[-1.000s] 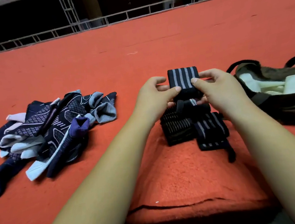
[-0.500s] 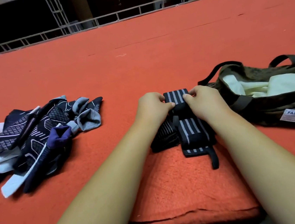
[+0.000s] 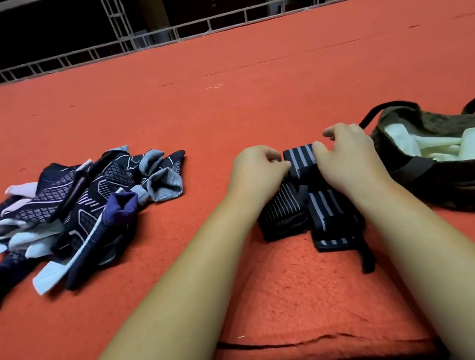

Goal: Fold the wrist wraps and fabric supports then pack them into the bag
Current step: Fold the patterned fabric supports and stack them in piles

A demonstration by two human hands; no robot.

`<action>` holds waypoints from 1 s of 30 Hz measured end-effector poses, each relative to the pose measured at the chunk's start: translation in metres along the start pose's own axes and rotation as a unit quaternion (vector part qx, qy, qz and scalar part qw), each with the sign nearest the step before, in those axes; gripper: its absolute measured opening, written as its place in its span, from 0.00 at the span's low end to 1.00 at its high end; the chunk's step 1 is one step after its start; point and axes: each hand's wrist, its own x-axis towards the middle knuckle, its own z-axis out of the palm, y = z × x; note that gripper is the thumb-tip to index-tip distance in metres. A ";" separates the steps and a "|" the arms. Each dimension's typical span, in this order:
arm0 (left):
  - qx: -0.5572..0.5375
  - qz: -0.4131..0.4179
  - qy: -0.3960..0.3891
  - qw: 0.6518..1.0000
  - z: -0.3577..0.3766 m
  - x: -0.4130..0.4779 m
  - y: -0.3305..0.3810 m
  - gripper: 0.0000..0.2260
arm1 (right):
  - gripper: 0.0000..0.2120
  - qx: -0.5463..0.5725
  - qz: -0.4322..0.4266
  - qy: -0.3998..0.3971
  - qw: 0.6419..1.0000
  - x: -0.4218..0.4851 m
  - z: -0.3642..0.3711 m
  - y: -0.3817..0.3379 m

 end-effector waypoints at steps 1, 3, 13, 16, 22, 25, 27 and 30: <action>-0.009 -0.002 0.005 1.000 -0.006 0.000 -0.004 0.10 | 0.20 0.002 -0.017 0.011 1.000 -0.002 -0.001 -0.005; -0.012 -0.006 0.009 1.000 -0.021 0.001 -0.013 0.08 | 0.16 0.011 -0.052 0.023 0.998 -0.007 0.000 -0.016; 0.176 -0.064 0.141 0.972 -0.122 0.010 -0.099 0.16 | 0.08 0.064 -0.170 -0.036 0.983 -0.044 0.032 -0.076; 0.218 -0.082 0.137 0.963 -0.137 0.012 -0.121 0.19 | 0.08 0.063 -0.210 -0.093 0.971 -0.058 0.050 -0.096; 0.217 -0.118 0.060 0.967 -0.141 0.017 -0.141 0.30 | 0.12 0.022 -0.185 -0.211 0.960 -0.075 0.105 -0.124; 0.230 -0.107 0.062 0.965 -0.137 0.021 -0.149 0.26 | 0.15 0.013 -0.145 -0.221 0.964 -0.071 0.121 -0.129; 0.270 -0.090 0.053 0.957 -0.135 0.021 -0.155 0.13 | 0.16 0.006 -0.128 -0.214 0.968 -0.066 0.124 -0.130; 0.296 -0.069 0.053 0.951 -0.134 0.017 -0.155 0.08 | 0.15 0.000 -0.125 -0.201 0.972 -0.062 0.119 -0.128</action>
